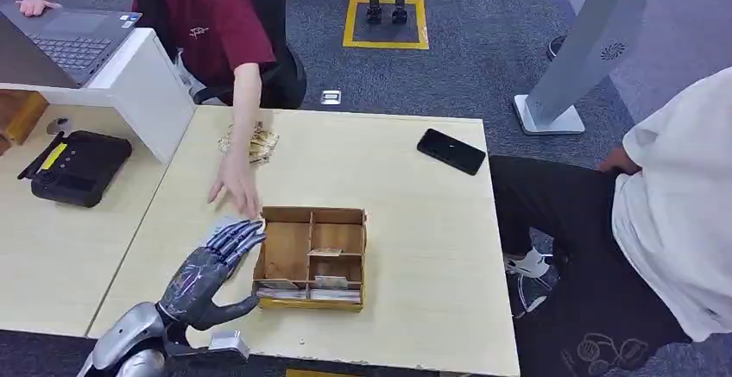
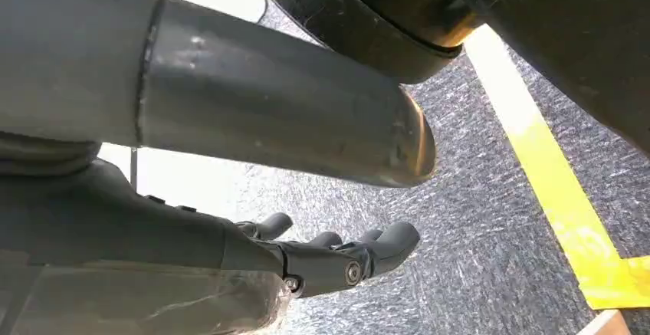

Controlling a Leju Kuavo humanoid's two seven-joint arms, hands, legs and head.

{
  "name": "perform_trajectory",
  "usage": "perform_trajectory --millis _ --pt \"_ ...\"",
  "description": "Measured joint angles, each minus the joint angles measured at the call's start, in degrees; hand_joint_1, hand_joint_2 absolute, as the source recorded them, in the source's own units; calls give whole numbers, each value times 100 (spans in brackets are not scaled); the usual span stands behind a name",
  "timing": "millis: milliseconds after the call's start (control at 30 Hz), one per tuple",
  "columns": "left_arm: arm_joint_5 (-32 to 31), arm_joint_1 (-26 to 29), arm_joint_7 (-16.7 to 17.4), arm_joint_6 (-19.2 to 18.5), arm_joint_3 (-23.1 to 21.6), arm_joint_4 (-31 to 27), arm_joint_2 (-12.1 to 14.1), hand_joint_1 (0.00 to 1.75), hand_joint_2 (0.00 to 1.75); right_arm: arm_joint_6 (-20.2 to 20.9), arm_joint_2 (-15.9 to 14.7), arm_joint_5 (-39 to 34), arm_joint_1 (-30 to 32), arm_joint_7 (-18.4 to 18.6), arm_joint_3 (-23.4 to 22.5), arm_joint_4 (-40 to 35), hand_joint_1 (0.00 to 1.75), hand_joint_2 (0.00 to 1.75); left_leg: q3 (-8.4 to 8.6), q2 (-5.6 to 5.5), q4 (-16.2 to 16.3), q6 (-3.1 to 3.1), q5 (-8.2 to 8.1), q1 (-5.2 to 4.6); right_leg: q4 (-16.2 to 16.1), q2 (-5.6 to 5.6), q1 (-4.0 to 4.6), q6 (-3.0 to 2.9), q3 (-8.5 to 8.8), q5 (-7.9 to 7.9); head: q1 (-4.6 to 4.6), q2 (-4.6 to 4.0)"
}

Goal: Pass the card to the sensor for recognition and then transmit it.

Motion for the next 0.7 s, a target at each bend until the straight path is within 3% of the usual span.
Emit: perform_trajectory --millis 167,433,700 --pt "-313 8 26 48 -2 0 57 0 175 2 0 0 -2 -4 0 0 0 0 1 0 0 0 0 0 0 0 0 0 0 0 0 0" --pt "-787 -4 317 420 -140 0 157 0 175 2 -2 2 -3 -20 -2 0 0 0 1 0 0 0 0 0 0 0 0 0 0 0 0 0" --pt "-719 -46 326 422 -214 0 223 0 175 9 -2 28 -3 -35 -2 0 0 0 1 1 0 0 0 0 0 1 0 0 0 0 -2 0"
